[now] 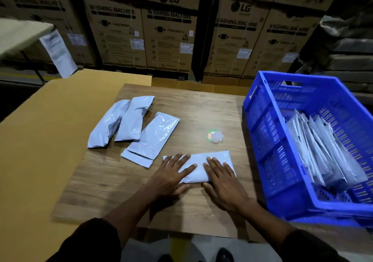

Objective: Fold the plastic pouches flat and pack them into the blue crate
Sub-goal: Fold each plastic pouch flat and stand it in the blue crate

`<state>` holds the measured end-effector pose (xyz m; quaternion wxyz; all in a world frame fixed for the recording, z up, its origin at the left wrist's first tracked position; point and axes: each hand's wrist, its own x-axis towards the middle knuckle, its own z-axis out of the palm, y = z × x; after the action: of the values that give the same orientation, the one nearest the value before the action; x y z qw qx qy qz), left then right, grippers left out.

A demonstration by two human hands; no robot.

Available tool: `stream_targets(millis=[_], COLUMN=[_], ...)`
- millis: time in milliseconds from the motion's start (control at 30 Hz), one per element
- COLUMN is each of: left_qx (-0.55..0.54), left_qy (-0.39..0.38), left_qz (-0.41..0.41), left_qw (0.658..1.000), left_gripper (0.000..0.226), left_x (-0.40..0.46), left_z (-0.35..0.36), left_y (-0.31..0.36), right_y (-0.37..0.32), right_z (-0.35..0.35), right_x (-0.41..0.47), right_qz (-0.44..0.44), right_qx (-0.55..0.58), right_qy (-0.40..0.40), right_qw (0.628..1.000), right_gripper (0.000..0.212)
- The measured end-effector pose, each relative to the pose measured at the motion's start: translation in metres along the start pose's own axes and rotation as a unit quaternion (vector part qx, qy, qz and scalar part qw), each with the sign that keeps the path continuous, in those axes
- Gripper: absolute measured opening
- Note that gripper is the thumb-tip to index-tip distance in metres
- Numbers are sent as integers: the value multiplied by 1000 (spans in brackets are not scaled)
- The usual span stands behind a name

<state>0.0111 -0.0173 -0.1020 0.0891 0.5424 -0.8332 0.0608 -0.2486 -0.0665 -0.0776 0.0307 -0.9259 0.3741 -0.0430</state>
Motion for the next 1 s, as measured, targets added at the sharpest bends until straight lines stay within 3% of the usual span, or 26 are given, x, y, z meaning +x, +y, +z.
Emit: stream_targets(millis=[100,267,333,500,767,1000], left_qx=[13,-18,-50,-37,24,23], left_qy=[27,187,166,25,103,99], left_qz=[-20,-104,-136,-191,-187,-199], left_qw=[999,977,976,981,977,975], left_gripper=[64,43,45,55,53,56], left_x=[-1,23,33,44,38,34], left_z=[-3,-10,-5,8,22,26], left_y=[2,30,42,49,48,53], right_y=[-9,-8,-6,-5,-4,-6], right_z=[-3,-13,-10,5,15,17], right_x=[1,13,24,39,38,34], right_qz=[21,31,31,26,30,21], right_qx=[23,8,7,26,-5,-15], right_qy=[1,60,48,29,39,40], right_qw=[1000,998,998,999,999,999], right_gripper=[65,54,53,55,56,56])
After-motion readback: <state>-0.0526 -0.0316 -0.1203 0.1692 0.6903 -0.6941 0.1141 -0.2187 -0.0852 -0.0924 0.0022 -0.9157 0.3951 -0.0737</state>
